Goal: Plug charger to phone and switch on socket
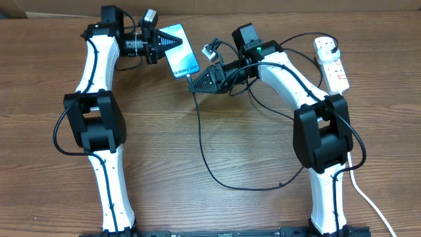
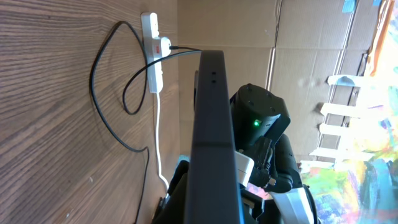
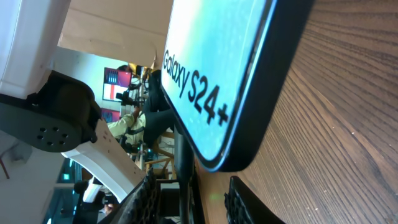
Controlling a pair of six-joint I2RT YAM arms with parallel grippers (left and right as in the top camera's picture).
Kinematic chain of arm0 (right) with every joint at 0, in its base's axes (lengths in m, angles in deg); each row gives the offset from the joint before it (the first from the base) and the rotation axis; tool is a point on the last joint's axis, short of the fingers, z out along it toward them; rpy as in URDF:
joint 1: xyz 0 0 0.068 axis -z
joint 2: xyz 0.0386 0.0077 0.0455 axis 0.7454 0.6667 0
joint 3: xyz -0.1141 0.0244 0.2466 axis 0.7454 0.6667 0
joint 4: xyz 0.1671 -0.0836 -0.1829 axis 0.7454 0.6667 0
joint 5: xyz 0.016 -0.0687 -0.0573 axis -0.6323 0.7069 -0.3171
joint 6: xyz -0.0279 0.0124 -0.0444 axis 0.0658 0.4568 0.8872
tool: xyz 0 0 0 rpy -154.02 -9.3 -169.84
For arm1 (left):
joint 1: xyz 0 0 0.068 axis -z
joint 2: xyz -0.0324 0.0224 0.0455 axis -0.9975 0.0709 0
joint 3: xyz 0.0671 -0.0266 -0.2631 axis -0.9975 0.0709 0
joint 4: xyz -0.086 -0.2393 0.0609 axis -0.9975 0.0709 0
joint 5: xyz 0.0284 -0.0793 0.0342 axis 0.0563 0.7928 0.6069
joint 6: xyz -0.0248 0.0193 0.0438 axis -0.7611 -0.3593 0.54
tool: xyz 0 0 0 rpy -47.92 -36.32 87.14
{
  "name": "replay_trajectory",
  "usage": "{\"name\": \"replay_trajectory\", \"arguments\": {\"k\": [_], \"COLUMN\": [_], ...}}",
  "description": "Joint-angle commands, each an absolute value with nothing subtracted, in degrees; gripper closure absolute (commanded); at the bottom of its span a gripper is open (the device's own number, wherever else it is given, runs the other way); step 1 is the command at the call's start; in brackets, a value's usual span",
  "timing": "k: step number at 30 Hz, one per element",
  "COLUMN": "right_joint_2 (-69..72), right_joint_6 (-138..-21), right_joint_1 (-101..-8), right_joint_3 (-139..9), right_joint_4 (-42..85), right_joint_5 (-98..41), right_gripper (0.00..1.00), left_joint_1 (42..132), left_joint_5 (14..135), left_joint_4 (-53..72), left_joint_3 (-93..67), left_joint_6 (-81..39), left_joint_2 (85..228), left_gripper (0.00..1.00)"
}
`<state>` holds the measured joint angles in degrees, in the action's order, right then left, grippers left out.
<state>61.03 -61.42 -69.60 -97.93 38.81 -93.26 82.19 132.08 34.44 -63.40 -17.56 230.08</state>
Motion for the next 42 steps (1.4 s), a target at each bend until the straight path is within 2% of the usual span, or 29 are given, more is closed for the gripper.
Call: {"name": "replay_trajectory", "arguments": {"k": [1,18,42], "right_joint_2": [58.8,58.8,58.8], "right_joint_6": [-60.6,-61.1,-65.5], "right_joint_1": [-69.9,-70.6,-70.5], "right_joint_3": [-98.5,-98.5,-98.5], "right_joint_4": [38.3,36.8,33.0], "right_joint_5": [-92.5,-92.1,-92.1], "right_gripper": [0.71,0.96,0.96], "left_joint_1": [82.1,82.2,84.1], "left_joint_5": [135.8,135.8,135.8], "left_joint_4": [34.4,34.4,35.0], "left_joint_3": [-64.2,-64.2,-64.2], "left_joint_6": [-18.2,-16.6,-11.7], "left_joint_2": [229.3,229.3,229.3], "left_gripper": [0.96,0.96,0.96]}}
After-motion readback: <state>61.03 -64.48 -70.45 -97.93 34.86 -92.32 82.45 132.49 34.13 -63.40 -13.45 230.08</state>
